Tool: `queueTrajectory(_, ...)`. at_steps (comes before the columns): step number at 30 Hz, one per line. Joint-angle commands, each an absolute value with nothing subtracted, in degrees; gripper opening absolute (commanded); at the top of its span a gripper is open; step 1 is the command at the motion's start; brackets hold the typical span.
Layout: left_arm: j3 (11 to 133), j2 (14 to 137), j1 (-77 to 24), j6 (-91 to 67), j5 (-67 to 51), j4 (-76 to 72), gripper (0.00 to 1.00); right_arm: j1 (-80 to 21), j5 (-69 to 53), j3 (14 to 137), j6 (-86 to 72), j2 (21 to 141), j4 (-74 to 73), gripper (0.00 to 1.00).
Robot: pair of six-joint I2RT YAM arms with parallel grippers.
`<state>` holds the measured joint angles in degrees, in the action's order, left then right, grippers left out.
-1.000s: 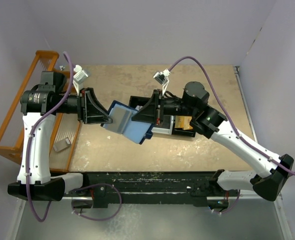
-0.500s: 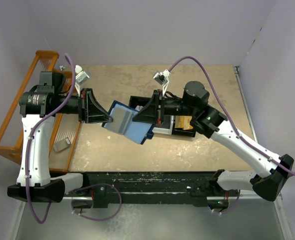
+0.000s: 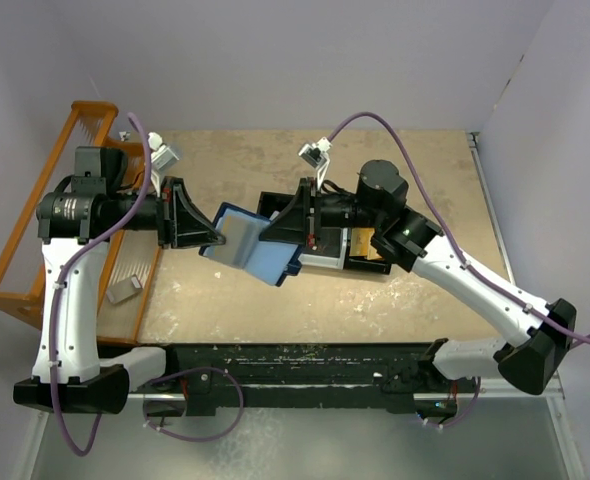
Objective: Take the credit cards out of the card holder
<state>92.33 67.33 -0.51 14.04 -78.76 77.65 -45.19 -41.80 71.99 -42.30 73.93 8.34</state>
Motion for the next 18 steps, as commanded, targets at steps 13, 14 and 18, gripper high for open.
queueTrajectory(13, 91.8, 66.5, -0.7, 10.7, -82.3, 74.6, 0.06, -45.1, -48.3, 71.1, -42.3, 71.0, 13.2, 0.77)
queueTrajectory(14, 91.7, 66.5, -0.7, 10.5, -82.3, 74.5, 0.06, -45.1, -47.8, 71.2, -42.2, 71.3, 13.5, 0.8)
queueTrajectory(18, 91.5, 66.5, -0.7, 9.8, -82.8, 73.9, 0.06, -46.2, -43.2, 74.3, -43.2, 74.4, 16.9, 0.89)
